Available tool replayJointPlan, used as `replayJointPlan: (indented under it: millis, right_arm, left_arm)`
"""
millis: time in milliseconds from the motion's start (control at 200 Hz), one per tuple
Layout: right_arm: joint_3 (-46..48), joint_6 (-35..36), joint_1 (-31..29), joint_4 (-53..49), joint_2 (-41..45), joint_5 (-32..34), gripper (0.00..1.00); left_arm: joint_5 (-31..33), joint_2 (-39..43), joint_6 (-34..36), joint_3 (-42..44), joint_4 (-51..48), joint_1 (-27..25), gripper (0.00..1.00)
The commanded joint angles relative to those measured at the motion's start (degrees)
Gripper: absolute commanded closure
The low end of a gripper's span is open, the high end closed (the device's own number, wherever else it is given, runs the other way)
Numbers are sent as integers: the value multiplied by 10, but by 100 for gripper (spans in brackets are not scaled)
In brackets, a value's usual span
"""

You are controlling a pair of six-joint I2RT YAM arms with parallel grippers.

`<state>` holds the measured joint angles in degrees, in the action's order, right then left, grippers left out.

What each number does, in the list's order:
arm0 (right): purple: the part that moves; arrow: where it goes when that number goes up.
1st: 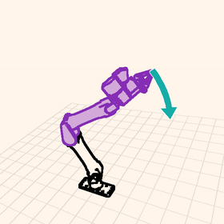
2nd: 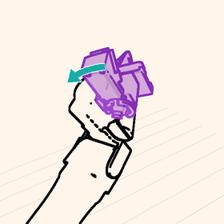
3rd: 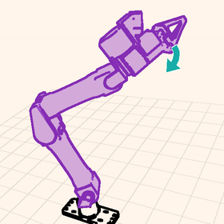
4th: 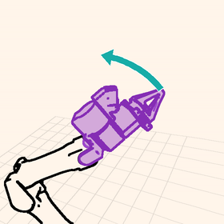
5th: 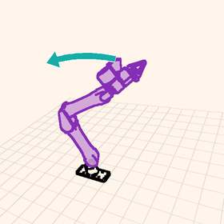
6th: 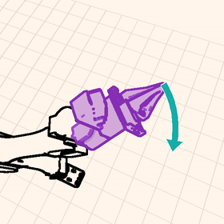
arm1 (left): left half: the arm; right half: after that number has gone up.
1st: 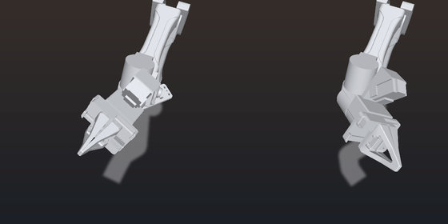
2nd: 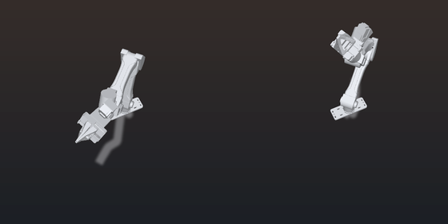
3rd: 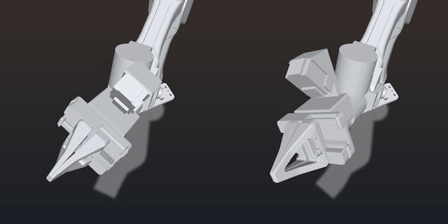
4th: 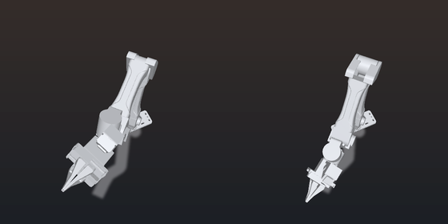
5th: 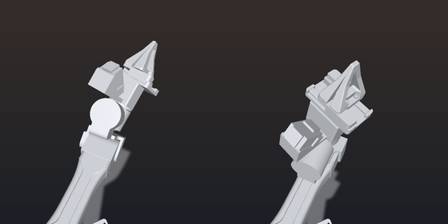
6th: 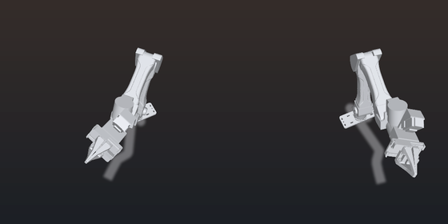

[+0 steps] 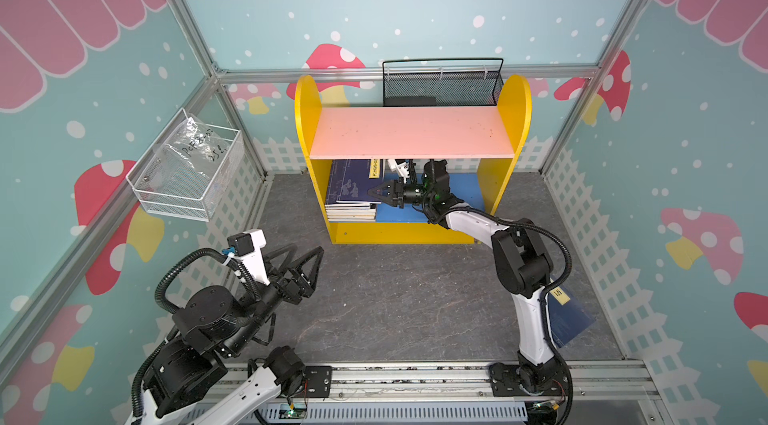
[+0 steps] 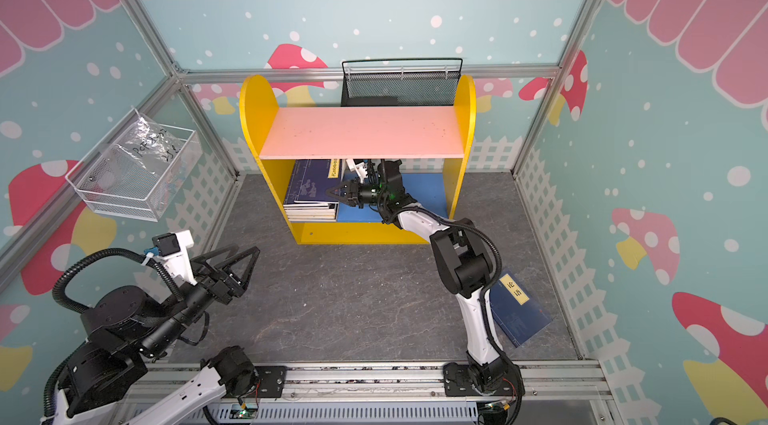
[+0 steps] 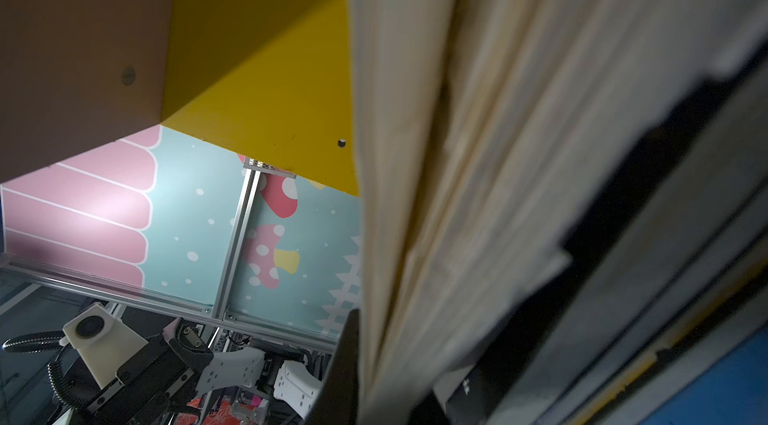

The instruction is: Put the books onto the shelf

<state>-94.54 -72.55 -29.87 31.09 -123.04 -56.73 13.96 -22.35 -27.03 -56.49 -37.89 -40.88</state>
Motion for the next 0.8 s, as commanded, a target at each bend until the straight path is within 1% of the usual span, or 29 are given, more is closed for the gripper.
replayJointPlan:
  millis: [0,55,70,105,320,390,460,625,795]
  right_arm:
    - [-50,70,1,-89,8,3,97]
    - [-69,75,1,-122,4,6,98]
    - [-74,89,1,-130,2,6,98]
    - [-87,96,1,-149,-4,6,97]
    - [-149,96,-1,-190,-30,18,97]
    - [-175,111,-4,-219,-38,22,97]
    - [-199,125,-7,-248,-43,27,97]
    - [-220,130,-14,-264,-46,27,97]
    - [-232,133,-23,-272,-49,29,97]
  left_arm:
    - [8,9,-6,9,-13,2,17]
    - [10,9,-6,9,-13,2,16]
    - [11,10,-7,9,-12,2,16]
    - [10,9,-7,10,-12,2,16]
    - [10,9,-9,14,-12,2,16]
    - [8,8,-10,16,-12,2,15]
    - [5,6,-10,20,-10,2,11]
    - [19,-11,-12,33,-2,2,1]
    - [31,-19,-15,37,10,2,1]
